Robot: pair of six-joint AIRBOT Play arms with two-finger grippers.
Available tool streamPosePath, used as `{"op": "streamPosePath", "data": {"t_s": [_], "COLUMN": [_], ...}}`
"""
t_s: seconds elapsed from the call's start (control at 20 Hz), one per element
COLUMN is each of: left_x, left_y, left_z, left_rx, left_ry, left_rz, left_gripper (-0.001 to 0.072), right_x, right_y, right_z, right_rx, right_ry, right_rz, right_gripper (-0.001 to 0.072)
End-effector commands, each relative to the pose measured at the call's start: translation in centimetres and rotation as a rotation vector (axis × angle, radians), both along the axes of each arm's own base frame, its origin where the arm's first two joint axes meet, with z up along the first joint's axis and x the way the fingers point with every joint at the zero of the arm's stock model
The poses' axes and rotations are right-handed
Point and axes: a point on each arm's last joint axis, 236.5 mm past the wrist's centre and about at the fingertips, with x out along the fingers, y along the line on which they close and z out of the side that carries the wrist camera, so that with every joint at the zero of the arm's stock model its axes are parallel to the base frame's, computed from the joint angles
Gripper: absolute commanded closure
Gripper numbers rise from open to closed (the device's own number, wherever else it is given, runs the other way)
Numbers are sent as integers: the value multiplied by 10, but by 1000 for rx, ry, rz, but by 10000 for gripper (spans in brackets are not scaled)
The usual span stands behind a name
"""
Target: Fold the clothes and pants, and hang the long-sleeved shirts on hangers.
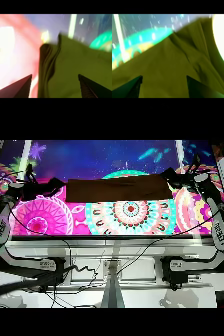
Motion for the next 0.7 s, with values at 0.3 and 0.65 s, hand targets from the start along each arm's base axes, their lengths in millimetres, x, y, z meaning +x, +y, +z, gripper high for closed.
{"op": "streamPosePath", "data": {"t_s": [0.3,0.65], "left_x": [-22,5], "left_y": [-44,-54], "left_z": [-53,34], "left_rx": [96,46], "left_ry": [105,-71], "left_rz": [-180,-180], "left_gripper": [275,696], "right_x": [-27,-7], "right_y": [71,157], "right_z": [-12,6], "right_rx": [-22,-98], "right_ry": [80,-101], "right_rz": [231,318], "right_gripper": [175,700]}}
